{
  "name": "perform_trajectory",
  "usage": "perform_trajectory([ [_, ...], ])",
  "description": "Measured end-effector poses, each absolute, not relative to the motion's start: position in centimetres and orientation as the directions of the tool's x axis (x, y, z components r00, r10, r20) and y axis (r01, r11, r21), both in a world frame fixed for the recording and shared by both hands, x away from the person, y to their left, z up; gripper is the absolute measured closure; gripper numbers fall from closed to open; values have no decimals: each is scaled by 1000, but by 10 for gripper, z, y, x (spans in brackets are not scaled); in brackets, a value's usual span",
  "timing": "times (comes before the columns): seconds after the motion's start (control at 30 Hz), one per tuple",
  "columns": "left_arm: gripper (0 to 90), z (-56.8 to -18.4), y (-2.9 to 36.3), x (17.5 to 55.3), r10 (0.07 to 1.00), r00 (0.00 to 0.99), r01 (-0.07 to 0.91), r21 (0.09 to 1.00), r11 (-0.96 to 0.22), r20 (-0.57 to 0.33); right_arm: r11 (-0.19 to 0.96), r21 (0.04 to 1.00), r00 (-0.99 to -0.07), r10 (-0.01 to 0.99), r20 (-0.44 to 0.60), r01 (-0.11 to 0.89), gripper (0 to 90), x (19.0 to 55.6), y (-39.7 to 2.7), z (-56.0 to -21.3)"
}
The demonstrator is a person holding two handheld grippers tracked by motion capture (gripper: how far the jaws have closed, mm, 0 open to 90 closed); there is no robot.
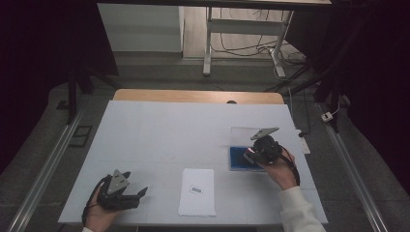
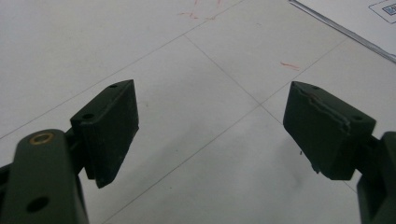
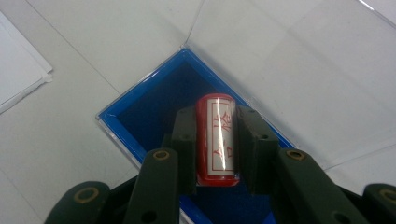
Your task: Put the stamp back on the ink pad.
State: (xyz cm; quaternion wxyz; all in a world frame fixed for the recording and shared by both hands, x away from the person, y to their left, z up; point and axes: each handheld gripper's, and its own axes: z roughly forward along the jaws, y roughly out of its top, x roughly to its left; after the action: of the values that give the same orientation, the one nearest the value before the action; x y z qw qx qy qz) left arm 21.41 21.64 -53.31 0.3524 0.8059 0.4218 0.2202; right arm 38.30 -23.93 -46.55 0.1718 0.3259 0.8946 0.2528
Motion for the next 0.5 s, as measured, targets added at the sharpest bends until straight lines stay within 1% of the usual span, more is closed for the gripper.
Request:
perform_trajectory([
  [0.23, 183, -533, 216, 214, 835, 548, 524, 754, -395, 57, 664, 562, -733, 665, -142, 493, 697, 383, -238, -466],
  [0.3, 183, -533, 216, 214, 835, 548, 524, 755, -395, 57, 664, 565, -736, 662, -139, 491, 680, 383, -238, -466],
  [0.4, 182, -532, 217, 214, 837, 545, 525, 758, -387, 50, 645, 591, -731, 670, -131, 485, 550, 381, -239, -463],
  [0.5, 182, -532, 219, 215, 841, 539, 527, 762, -376, 42, 605, 638, -722, 683, -109, 477, 472, 378, -241, -456],
])
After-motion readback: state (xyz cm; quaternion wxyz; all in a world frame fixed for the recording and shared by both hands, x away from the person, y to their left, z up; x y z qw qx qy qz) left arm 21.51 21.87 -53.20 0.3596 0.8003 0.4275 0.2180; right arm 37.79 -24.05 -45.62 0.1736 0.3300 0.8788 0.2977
